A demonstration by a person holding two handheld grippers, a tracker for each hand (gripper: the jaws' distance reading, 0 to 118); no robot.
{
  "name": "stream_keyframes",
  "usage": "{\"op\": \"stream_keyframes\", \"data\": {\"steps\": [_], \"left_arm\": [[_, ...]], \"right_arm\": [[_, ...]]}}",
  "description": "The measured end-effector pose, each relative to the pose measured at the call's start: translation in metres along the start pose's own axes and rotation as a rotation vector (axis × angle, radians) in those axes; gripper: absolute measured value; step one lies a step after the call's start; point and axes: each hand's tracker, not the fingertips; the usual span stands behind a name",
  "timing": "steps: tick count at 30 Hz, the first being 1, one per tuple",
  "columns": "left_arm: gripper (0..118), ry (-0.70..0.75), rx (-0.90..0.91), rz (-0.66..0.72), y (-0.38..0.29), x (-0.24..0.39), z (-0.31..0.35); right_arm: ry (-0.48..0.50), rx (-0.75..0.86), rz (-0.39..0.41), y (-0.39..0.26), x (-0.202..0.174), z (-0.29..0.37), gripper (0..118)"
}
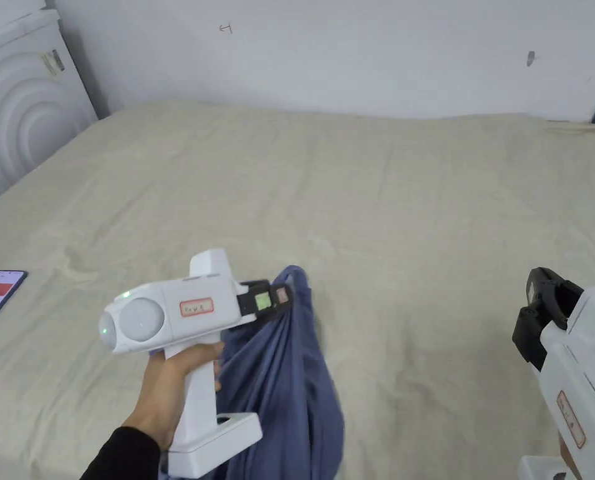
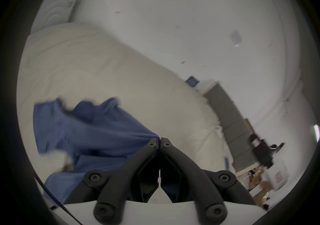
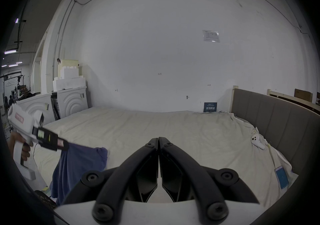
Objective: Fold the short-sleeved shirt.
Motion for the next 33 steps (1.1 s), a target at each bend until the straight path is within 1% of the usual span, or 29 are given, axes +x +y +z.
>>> {"op": "stream_keyframes", "data": {"steps": [2, 3, 10, 13, 15, 17, 19, 20, 22, 25, 26, 28, 30, 33], "left_arm": [[0, -0.084, 0.021, -0.009, 0.013, 0.03, -0.008], [0, -0.114, 0.026, -0.034, 0.019, 0.046, -0.013], [0, -0.228, -0.032, -0.284, 0.028, 0.157, -0.053], [0, -0.316, -0.057, -0.321, 0.023, 0.191, -0.068], [0, -0.331, -0.075, -0.346, 0.018, 0.212, -0.077], [0, -0.375, -0.093, -0.404, 0.008, 0.23, -0.084], [0, -0.415, -0.121, -0.386, 0.0, 0.244, -0.091], [0, -0.437, -0.132, -0.399, -0.004, 0.249, -0.096], [0, -0.404, -0.143, -0.432, -0.015, 0.254, -0.108], [0, -0.369, -0.226, -0.417, -0.03, 0.252, -0.132], [0, -0.349, -0.24, -0.431, -0.037, 0.249, -0.139], [0, -0.256, -0.293, -0.476, -0.053, 0.243, -0.158], [0, -0.196, -0.355, -0.498, -0.069, 0.231, -0.176], [0, -0.081, -0.427, -0.497, -0.092, 0.207, -0.198]], "right_arm": [[-0.018, 0.011, -0.002, 0.003, 0.008, 0.007, 0], [-0.029, 0.019, -0.003, 0.005, 0.013, 0.011, 0], [-0.145, 0.078, -0.005, 0.019, 0.055, 0.044, 0], [-0.209, 0.096, -0.004, 0.022, 0.079, 0.056, 0], [-0.245, 0.103, -0.002, 0.023, 0.092, 0.064, 0], [-0.281, 0.107, -0.006, 0.022, 0.107, 0.07, 0], [-0.312, 0.106, -0.007, 0.021, 0.119, 0.076, 0], [-0.323, 0.107, -0.006, 0.022, 0.119, 0.079, 0], [-0.349, 0.102, -0.009, 0.021, 0.126, 0.083, 0], [-0.37, 0.093, -0.016, 0.016, 0.135, 0.089, 0], [-0.374, 0.09, -0.019, 0.015, 0.137, 0.09, 0], [-0.382, 0.081, -0.024, 0.013, 0.136, 0.091, 0], [-0.385, 0.073, -0.026, 0.011, 0.136, 0.092, 0], [-0.383, 0.061, -0.027, 0.009, 0.136, 0.092, 0]]}}
